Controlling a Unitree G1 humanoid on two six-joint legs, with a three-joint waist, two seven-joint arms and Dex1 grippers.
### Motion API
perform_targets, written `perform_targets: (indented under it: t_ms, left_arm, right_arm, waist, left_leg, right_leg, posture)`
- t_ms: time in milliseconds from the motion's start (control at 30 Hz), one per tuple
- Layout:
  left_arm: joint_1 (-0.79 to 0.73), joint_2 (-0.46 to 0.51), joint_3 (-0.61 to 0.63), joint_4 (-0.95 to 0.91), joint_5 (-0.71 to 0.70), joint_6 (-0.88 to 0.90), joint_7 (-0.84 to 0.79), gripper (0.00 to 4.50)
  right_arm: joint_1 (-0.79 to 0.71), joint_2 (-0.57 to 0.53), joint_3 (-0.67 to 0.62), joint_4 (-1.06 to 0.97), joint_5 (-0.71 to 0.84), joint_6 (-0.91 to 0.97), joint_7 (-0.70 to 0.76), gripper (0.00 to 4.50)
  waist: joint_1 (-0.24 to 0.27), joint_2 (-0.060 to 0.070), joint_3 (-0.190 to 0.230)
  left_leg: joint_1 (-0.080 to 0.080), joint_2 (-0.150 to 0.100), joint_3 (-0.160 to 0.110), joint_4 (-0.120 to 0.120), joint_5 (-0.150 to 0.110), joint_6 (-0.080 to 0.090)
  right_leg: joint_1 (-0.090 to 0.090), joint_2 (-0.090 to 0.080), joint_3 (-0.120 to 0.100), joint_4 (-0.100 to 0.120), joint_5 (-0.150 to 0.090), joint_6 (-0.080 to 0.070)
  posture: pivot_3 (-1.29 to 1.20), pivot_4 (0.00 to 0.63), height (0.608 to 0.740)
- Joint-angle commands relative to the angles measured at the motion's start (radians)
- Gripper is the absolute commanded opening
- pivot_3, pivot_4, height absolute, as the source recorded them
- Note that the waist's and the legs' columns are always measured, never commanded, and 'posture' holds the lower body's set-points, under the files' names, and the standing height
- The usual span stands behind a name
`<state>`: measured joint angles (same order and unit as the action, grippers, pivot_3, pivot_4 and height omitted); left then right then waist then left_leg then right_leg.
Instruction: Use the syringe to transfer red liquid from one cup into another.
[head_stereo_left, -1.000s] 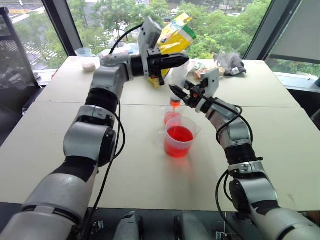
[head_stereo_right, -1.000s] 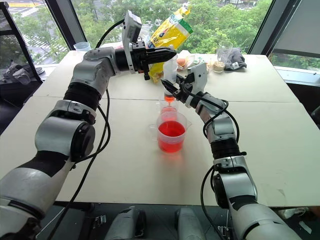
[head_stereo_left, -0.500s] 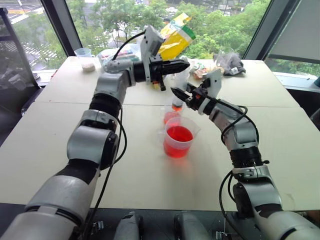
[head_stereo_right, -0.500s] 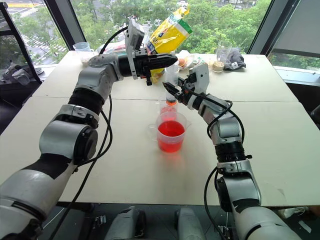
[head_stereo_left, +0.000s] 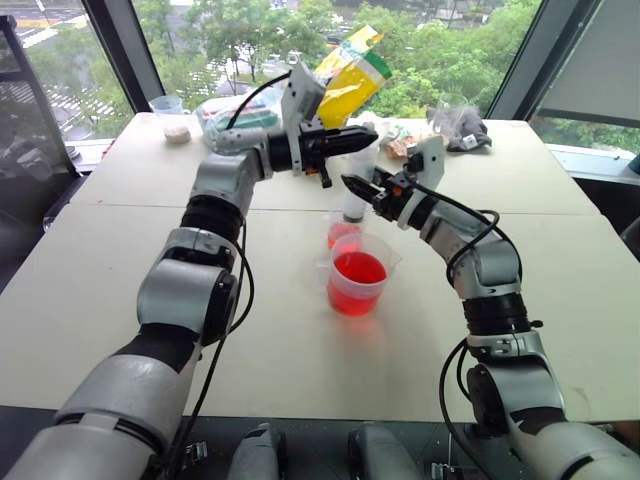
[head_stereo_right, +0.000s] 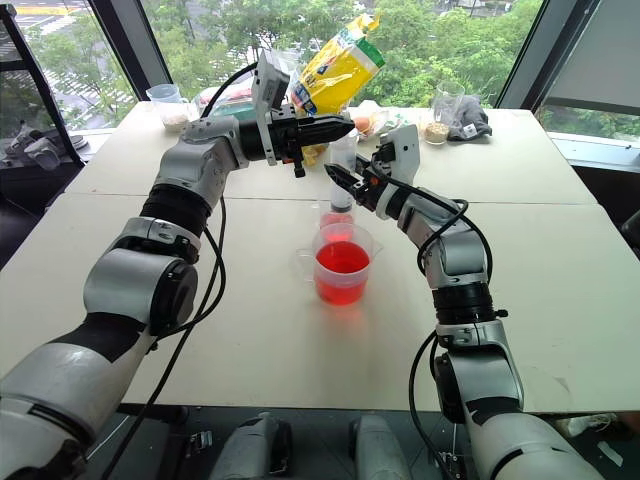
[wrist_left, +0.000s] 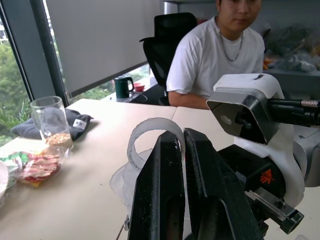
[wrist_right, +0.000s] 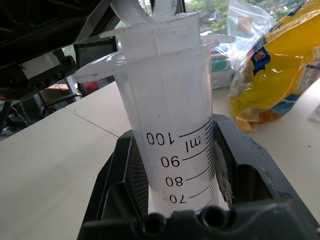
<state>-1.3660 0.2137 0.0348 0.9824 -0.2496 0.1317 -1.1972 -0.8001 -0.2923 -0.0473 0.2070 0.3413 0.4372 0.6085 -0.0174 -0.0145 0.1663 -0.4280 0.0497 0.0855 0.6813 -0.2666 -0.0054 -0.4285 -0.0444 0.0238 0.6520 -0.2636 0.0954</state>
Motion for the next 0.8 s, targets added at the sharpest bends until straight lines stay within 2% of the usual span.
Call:
perform_targets:
  t_ms: [33, 200, 233, 333, 533, 800]
  left_arm:
    - [0.037, -0.005, -0.032, 0.014, 0.035, 0.029, -0.008, 0.08]
    - [0.019, 0.018, -0.008, -0.021, 0.008, 0.063, -0.015, 0.08]
    - [0.015, 0.026, 0.002, -0.032, -0.001, 0.073, -0.012, 0.34]
    - [0.009, 0.045, 0.02, -0.051, -0.015, 0.097, -0.008, 1.45]
    - [0.028, 0.112, 0.04, -0.122, -0.036, 0.143, -0.019, 4.46]
    - [0.183, 0.259, 0.033, -0.324, -0.068, 0.283, -0.078, 4.46]
  right_arm:
    - [-0.095, 0.004, -0.055, -0.113, 0.055, -0.048, -0.003, 1.41]
    - [-0.068, 0.019, -0.031, -0.097, 0.038, -0.061, 0.002, 1.41]
    - [-0.063, 0.025, -0.026, -0.093, 0.033, -0.065, 0.003, 1.41]
    - [-0.054, 0.033, -0.011, -0.078, 0.016, -0.079, 0.005, 1.41]
    - [-0.044, 0.036, 0.014, -0.063, -0.005, -0.106, 0.016, 1.41]
    - [-0.048, 0.033, 0.014, -0.033, -0.007, -0.132, 0.014, 1.41]
  waist:
    - [0.0, 0.0, 0.0]
    - [-0.001, 0.0, 0.0]
    - [-0.001, 0.0, 0.0]
    - [-0.002, 0.0, 0.0]
    - [-0.001, 0.0, 0.0]
    - [-0.005, 0.0, 0.0]
  left_leg:
    - [0.0, 0.0, 0.0, 0.0, 0.0, 0.0]
    - [0.0, 0.0, 0.0, 0.0, 0.0, 0.0]
    - [0.0, 0.0, 0.0, 0.0, 0.0, 0.0]
    - [0.0, 0.0, 0.0, 0.0, 0.0, 0.0]
    - [0.0, 0.0, -0.001, 0.0, 0.0, 0.0]
    - [0.0, 0.001, -0.001, 0.0, 0.0, 0.0]
  right_leg:
    - [0.0, 0.0, 0.0, 0.0, 0.0, 0.0]
    - [0.0, 0.0, 0.0, 0.0, 0.0, 0.0]
    - [0.0, 0.0, 0.0, 0.0, 0.0, 0.0]
    - [0.0, 0.0, 0.0, 0.0, 0.0, 0.0]
    - [0.0, 0.0, 0.0, 0.0, 0.0, 0.0]
    - [0.0, 0.0, 0.0, 0.001, 0.0, 0.0]
  posture:
    - [0.0, 0.15, 0.74]
    - [0.0, 0.15, 0.74]
    - [0.0, 0.15, 0.74]
    - [0.0, 0.15, 0.74]
    - [0.0, 0.15, 0.74]
    - [0.0, 0.15, 0.74]
